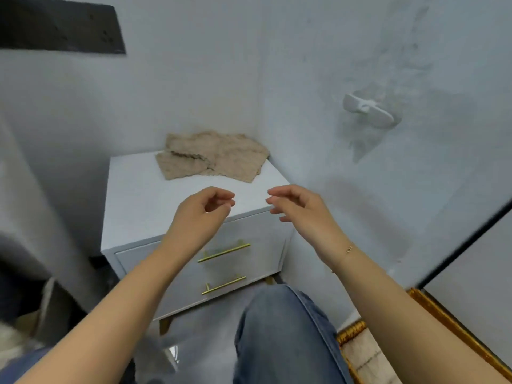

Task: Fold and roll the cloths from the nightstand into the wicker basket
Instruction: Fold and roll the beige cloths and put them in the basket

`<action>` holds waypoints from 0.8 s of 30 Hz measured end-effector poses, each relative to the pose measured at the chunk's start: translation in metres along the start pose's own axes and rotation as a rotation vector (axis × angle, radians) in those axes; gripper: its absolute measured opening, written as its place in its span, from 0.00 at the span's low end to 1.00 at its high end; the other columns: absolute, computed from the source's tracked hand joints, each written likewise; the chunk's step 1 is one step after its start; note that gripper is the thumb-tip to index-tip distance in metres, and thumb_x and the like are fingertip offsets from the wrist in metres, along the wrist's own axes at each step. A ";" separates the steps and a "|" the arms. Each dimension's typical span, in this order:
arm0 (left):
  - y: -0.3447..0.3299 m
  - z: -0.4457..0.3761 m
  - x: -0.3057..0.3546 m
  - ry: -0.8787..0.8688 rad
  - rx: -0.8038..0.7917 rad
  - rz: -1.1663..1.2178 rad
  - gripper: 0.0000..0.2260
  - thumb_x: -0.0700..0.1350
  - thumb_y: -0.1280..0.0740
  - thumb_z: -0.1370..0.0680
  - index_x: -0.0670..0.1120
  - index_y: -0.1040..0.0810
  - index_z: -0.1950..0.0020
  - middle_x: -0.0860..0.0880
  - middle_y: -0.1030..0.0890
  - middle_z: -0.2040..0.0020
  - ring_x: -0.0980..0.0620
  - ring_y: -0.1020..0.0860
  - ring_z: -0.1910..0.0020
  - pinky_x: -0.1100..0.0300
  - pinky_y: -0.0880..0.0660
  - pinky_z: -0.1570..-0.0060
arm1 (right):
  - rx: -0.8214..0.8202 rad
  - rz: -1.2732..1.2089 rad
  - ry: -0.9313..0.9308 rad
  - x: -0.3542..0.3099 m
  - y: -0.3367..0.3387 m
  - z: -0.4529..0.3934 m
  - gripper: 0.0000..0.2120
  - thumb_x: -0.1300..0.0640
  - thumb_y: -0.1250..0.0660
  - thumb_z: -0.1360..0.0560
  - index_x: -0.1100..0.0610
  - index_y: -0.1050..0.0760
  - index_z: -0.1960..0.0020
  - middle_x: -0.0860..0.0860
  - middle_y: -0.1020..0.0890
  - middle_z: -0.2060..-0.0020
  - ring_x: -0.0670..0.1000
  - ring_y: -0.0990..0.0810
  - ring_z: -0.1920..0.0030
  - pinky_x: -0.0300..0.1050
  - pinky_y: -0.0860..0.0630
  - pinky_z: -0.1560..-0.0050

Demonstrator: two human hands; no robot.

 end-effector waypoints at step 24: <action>0.117 -0.096 -0.112 0.292 0.300 0.293 0.10 0.41 0.35 0.21 0.53 0.21 0.43 0.56 0.18 0.47 0.58 0.21 0.46 0.58 0.23 0.45 | -0.028 0.810 0.259 0.016 -0.171 -0.278 0.12 0.47 0.38 0.22 0.55 0.23 0.48 0.51 0.21 0.51 0.54 0.21 0.53 0.44 0.28 0.61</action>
Point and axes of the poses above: each hand's wrist, its own z-axis away from the middle knuckle, its own y-axis out of the back of the hand, x = y × z, the point moved 9 cm from there along -z, towards the middle knuckle
